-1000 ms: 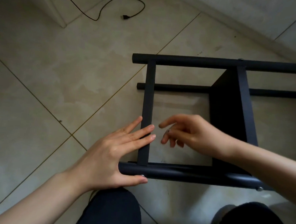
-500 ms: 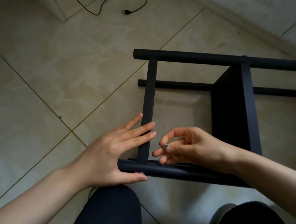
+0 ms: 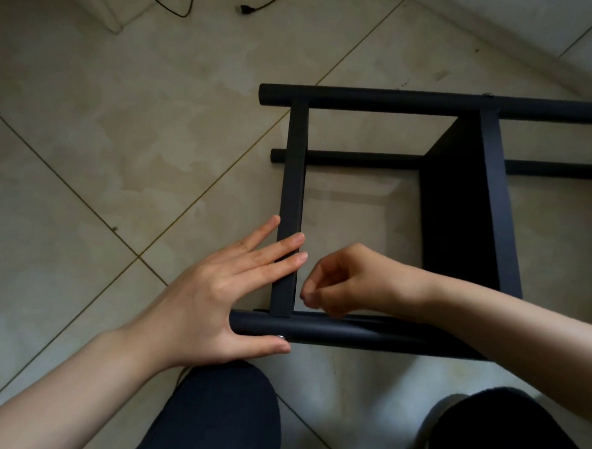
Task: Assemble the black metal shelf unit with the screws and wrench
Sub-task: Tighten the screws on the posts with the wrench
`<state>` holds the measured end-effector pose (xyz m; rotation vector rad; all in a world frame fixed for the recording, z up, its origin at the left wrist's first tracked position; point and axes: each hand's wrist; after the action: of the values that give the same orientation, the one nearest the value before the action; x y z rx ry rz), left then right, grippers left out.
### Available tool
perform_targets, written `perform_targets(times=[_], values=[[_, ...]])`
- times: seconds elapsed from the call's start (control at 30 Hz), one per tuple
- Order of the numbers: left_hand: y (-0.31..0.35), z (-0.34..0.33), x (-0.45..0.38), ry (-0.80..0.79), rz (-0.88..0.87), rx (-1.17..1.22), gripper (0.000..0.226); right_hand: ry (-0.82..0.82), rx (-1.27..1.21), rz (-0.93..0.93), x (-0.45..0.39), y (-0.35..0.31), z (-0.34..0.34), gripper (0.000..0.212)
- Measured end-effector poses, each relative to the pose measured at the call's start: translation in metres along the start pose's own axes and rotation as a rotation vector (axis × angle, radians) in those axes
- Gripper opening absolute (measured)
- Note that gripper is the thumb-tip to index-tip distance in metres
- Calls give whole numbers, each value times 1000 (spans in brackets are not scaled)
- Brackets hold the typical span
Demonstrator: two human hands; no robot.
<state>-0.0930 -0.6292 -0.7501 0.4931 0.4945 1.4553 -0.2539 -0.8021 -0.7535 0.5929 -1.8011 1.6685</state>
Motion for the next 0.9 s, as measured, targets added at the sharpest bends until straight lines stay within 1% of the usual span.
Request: perform_targets(times=[0.07,0.2,0.23,0.3,0.33,0.43,0.5,0.67,0.9], values=[[1,0,0,2,3,10,84,-15,-76,-39,-7,0,-2,7],[1,0,0,1,10,24,85,-107,-516,-188,-16,-2,-7,5],[1,0,0,-1,9,23,85,-127,-591,-214,-17,-3,-8,6],[1,0,0,-1,10,24,85,-153,-645,-228,-20,-4,-11,6],[1,0,0,-2,11,26,85,-166,-621,-222,-20,-4,-12,7],[1,0,0,-3,13,30,85,-188,-405,-199,-21,-2,-15,10],[1,0,0,-3,12,33,85,-192,-330,-211,-22,0,-15,12],[-1,-1,1,-3,4,32,85,-241,-316,-228,-24,-2,-11,10],[-1,-2,1,-5,1,24,85,-319,-314,-327,-28,-1,-5,8]])
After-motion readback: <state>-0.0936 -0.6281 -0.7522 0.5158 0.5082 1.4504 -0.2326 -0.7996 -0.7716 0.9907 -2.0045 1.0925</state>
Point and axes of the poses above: each hand's wrist, its own x-axis away from the middle knuckle, its own z-axis out of the back of the hand, y = z × x
